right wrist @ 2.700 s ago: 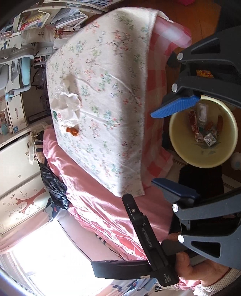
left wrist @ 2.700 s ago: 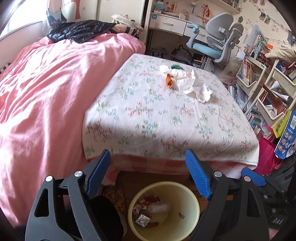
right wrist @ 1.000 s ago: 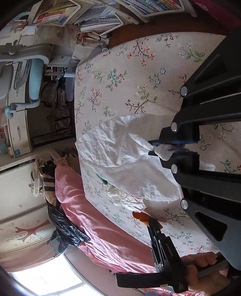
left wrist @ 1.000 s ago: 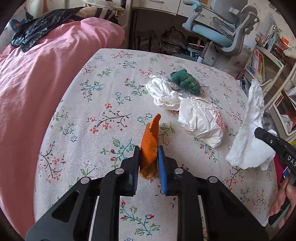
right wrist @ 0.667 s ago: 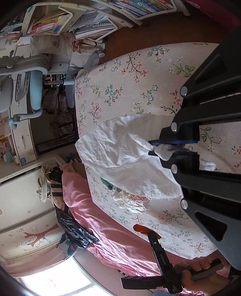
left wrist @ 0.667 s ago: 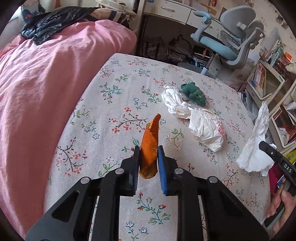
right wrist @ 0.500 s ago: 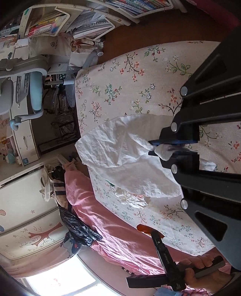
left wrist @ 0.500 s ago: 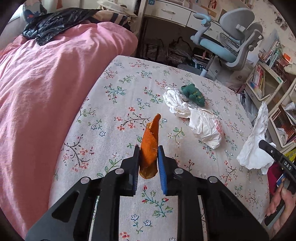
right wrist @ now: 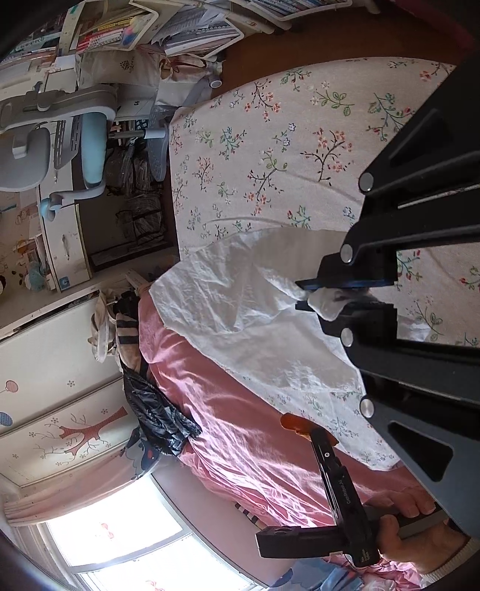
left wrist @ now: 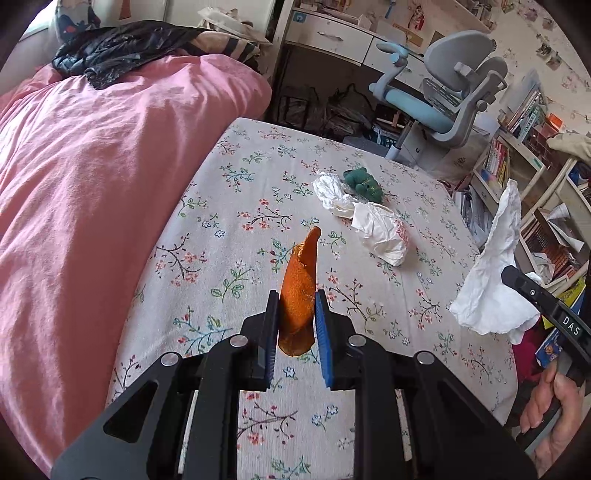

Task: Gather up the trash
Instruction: 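Carry the orange wrapper and white tissue over the yellow wastebasket with both grippers, then open the left gripper to drop the orange wrapper while the right gripper releases the tissue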

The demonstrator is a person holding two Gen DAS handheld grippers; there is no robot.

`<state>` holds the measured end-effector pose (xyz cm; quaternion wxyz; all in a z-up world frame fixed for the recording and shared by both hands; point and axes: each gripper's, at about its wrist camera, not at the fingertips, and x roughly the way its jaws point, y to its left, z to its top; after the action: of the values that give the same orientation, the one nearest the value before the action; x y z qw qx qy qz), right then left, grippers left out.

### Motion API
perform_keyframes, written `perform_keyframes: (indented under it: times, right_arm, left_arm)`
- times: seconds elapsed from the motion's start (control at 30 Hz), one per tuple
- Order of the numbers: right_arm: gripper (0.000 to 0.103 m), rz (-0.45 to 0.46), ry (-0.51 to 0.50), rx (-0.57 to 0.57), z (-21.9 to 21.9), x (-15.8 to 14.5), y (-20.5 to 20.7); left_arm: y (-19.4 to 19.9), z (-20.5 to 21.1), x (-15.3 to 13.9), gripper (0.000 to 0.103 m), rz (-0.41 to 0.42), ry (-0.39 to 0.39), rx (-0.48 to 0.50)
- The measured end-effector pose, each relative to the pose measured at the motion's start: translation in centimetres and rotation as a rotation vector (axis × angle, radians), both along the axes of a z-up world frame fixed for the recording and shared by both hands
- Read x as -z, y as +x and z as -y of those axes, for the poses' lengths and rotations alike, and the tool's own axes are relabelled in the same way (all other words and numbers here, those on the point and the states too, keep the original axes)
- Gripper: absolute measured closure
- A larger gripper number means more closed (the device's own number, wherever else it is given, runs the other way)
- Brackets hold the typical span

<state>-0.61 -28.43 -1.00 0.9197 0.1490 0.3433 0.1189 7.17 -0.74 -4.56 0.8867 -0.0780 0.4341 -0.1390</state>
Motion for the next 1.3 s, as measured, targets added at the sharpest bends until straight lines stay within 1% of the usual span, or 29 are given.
perform_keyframes:
  times: [0.23,0.37,0.5,0.63,0.73,0.97,1.07,1.17,1.3]
  right_arm:
    - [0.097,0.026,-0.006,-0.054,-2.4,-0.6,-4.5]
    - [0.097,0.030,-0.041,-0.099,-4.5,-0.2,-7.4]
    - [0.097,0.021,-0.055,-0.138,-6.2,0.7,-10.1]
    - [0.097,-0.030,-0.060,-0.178,-7.9,2.4,-12.0]
    - [0.097,-0.083,-0.089,-0.218,-9.3,4.0,-13.2]
    - [0.097,-0.290,-0.211,-0.359,-13.8,10.0,-15.5]
    - [0.097,-0.362,-0.279,-0.409,-15.4,12.3,-16.0]
    - [0.097,-0.388,-0.333,-0.430,-16.4,13.4,-16.5]
    - [0.097,-0.396,-0.341,-0.423,-16.4,13.8,-17.0]
  left_arm:
    - [-4.2,-0.6,-1.4,0.085,0.048,0.015,0.011]
    - [-6.5,-1.0,-1.6,0.085,0.056,0.013,0.013]
    - [-8.2,-1.5,-1.4,0.085,0.054,0.009,0.008]
    - [-9.7,-2.3,-1.1,0.085,0.046,0.000,-0.006]
    - [-10.8,-2.8,-0.8,0.085,0.040,-0.005,-0.016]
    - [-13.4,-3.7,-0.6,0.085,0.041,-0.018,-0.021]
    - [-14.3,-3.8,-0.7,0.085,0.046,-0.017,-0.015]
    - [-15.1,-3.9,-0.8,0.085,0.050,-0.015,-0.012]
    - [-16.3,-4.1,-0.7,0.085,0.049,-0.017,-0.008]
